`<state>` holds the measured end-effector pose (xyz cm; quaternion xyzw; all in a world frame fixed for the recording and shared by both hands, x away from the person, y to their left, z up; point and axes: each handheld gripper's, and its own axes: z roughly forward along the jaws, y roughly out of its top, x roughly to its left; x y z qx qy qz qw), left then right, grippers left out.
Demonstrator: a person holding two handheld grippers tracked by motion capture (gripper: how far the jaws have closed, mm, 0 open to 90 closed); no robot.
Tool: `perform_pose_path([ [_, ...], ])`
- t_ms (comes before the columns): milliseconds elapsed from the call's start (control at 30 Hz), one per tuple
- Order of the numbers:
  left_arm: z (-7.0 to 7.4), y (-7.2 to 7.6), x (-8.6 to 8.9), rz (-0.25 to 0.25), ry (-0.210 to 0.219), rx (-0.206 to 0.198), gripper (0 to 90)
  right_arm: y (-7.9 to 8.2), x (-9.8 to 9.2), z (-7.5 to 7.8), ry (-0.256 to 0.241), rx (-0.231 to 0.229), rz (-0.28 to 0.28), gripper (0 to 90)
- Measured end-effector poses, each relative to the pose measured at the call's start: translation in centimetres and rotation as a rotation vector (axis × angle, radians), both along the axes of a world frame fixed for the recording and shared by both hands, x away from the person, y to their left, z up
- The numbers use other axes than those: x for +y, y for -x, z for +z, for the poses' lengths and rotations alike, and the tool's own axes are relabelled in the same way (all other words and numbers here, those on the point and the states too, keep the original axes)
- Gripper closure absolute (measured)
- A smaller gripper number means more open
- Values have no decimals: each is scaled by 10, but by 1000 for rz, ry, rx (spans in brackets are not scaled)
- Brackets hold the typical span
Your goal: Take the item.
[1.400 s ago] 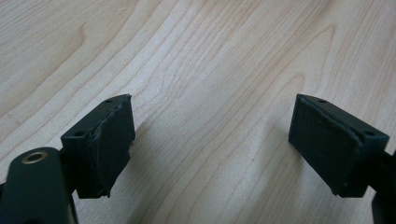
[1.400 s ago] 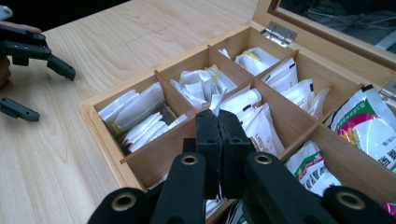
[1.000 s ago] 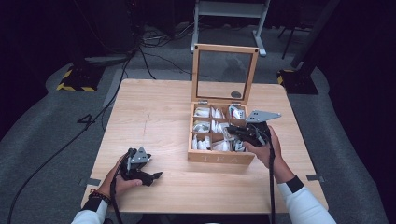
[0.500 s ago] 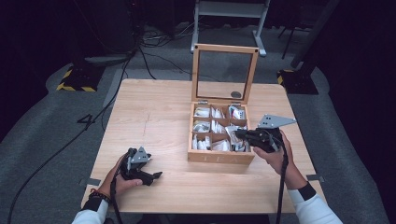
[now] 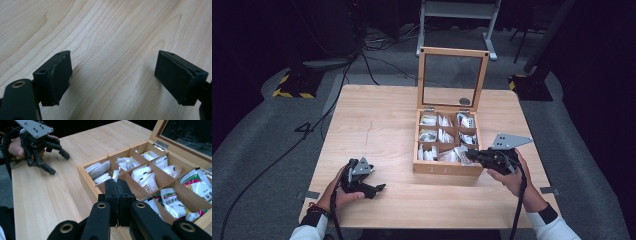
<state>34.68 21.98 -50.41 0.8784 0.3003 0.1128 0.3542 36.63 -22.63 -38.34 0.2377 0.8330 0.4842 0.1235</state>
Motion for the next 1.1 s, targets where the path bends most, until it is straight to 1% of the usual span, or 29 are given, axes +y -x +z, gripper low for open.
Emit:
perform_pose_path([
  [67,0,0,0,2,0,0,150,2,0,-1,4,1,8,893],
  [100,0,0,0,2,0,0,150,6,1,-4,16,2,25,893],
  [267,0,0,0,1,0,0,150,12,4,-10,22,15,48,893],
  [333,0,0,0,1,0,0,150,15,7,-15,42,16,62,893],
  [367,0,0,0,2,0,0,150,16,8,-18,46,24,68,893],
  [400,0,0,0,2,0,0,150,18,11,-24,62,39,82,893],
  [467,0,0,0,1,0,0,150,19,12,-26,67,43,85,893],
  [567,0,0,0,2,-1,-1,150,22,14,-34,83,59,105,893],
  [600,0,0,0,2,-1,-1,150,22,14,-34,83,59,105,893],
  [633,0,0,0,2,-1,0,150,25,17,-40,90,67,117,893],
  [700,0,0,0,1,-1,-1,150,25,18,-42,97,70,123,893],
  [767,0,0,0,1,-1,-1,150,26,23,-49,122,79,145,892],
  [833,0,0,0,0,-1,0,150,27,30,-56,136,99,170,893],
  [867,0,0,0,0,-1,0,150,27,30,-56,136,99,170,893],
  [967,0,0,0,0,-1,-1,150,28,34,-62,143,123,185,893],
  [1000,0,0,0,0,-1,0,150,28,34,-62,143,123,185,893],
  [1100,0,0,0,0,-1,0,150,30,39,-67,159,132,207,892],
])
